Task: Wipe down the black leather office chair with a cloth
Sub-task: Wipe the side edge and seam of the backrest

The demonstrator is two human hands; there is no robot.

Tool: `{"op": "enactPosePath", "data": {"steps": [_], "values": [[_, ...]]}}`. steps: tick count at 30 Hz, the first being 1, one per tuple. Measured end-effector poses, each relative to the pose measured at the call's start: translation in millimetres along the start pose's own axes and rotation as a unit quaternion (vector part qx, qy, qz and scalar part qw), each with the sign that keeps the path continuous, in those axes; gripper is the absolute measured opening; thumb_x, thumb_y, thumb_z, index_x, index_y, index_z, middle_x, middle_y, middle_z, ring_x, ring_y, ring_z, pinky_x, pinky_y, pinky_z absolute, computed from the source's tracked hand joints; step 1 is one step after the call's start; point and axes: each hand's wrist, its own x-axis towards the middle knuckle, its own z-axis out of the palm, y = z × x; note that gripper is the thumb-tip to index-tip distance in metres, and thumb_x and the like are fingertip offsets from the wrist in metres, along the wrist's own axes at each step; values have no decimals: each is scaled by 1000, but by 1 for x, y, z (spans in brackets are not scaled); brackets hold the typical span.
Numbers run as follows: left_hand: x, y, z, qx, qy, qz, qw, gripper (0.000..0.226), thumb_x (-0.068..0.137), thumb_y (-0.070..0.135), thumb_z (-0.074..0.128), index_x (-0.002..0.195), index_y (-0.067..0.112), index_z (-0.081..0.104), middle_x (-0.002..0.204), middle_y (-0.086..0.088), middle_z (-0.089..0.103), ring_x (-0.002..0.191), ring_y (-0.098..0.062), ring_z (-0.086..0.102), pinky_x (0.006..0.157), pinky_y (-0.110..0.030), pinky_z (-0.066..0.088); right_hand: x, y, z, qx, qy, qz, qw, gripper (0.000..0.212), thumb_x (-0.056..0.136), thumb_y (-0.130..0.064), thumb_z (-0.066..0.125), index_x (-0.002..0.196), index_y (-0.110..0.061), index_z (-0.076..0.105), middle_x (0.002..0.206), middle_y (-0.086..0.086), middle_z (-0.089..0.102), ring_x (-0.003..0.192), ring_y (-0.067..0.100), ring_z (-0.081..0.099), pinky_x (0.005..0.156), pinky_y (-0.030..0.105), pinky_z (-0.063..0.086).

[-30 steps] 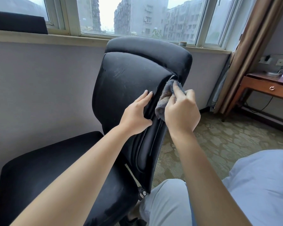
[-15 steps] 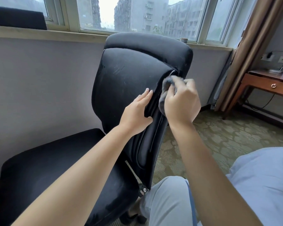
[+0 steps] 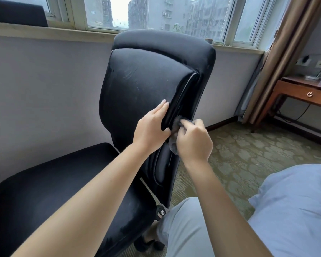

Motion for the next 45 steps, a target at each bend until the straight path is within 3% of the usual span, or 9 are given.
{"op": "enactPosePath", "data": {"steps": [5, 8, 12, 23, 26, 31, 33, 38, 45], "values": [[2, -6, 4, -5, -23, -43, 999, 84, 77, 13, 69, 149, 23, 27, 159, 11, 13, 140, -11, 25, 98, -16, 27, 42, -19, -22, 34, 139, -50, 988, 22, 83, -10, 63, 101, -17, 72, 91, 8, 60, 79, 26, 60, 56, 24, 31], [4, -4, 3, -20, -63, -73, 995, 93, 76, 14, 66, 151, 34, 15, 160, 11, 2, 143, -17, 16, 105, -25, 29, 55, -17, -19, 7, 88, -38, 995, 30, 91, -12, 53, 115, -22, 67, 102, 9, 56, 94, 26, 56, 60, 27, 32], [9, -1, -3, -8, -77, -81, 994, 94, 76, 16, 65, 150, 38, 12, 159, 11, 8, 137, -18, 34, 100, -29, 37, 14, -3, 11, -23, 79, -38, 996, 33, 81, -3, 64, 108, -20, 71, 83, 9, 55, 73, 27, 58, 49, 23, 31], [12, 9, 15, 25, -24, -77, 996, 90, 75, 5, 59, 151, 27, 16, 159, 4, 16, 113, -25, 57, 94, -30, 42, -43, 26, 41, -69, -202, 43, 976, 35, 95, -16, 37, 122, -25, 59, 108, 3, 50, 90, 23, 56, 62, 27, 34], [12, 7, 18, 26, -14, -75, 997, 88, 76, 7, 60, 151, 22, 18, 159, 4, 17, 125, -20, 49, 99, -29, 39, -29, 21, 31, -6, -158, 45, 986, 31, 96, -20, 41, 118, -23, 63, 105, 5, 53, 90, 26, 56, 63, 27, 35], [11, 1, 15, 16, 4, -72, 997, 85, 77, 12, 64, 150, 22, 23, 157, 8, 21, 135, -9, 37, 98, -14, 28, 9, 2, 17, 77, 131, -53, 987, 24, 81, -10, 66, 103, -15, 73, 84, 7, 64, 75, 24, 63, 53, 21, 39], [10, -1, 12, 14, 2, -63, 998, 85, 75, 12, 64, 150, 23, 25, 156, 9, 24, 137, -6, 34, 99, -13, 26, 13, 6, 22, 59, 154, -73, 984, 24, 77, -8, 68, 99, -14, 74, 80, 7, 63, 71, 23, 63, 48, 23, 44], [5, -3, 9, 9, 0, -56, 998, 82, 76, 10, 65, 148, 23, 29, 153, 9, 31, 122, -11, 51, 100, -18, 32, -38, 24, 54, -44, 31, -59, 997, 30, 68, -3, 75, 97, -13, 73, 75, 10, 57, 60, 26, 58, 40, 22, 38], [2, -1, 18, 34, 38, -55, 997, 77, 83, 8, 60, 150, 21, 25, 154, 9, 30, 136, -5, 34, 100, -11, 24, -70, 34, 59, -110, -259, 22, 959, 34, 96, -17, 37, 124, -17, 55, 120, 7, 51, 98, 23, 56, 65, 29, 41]]}}
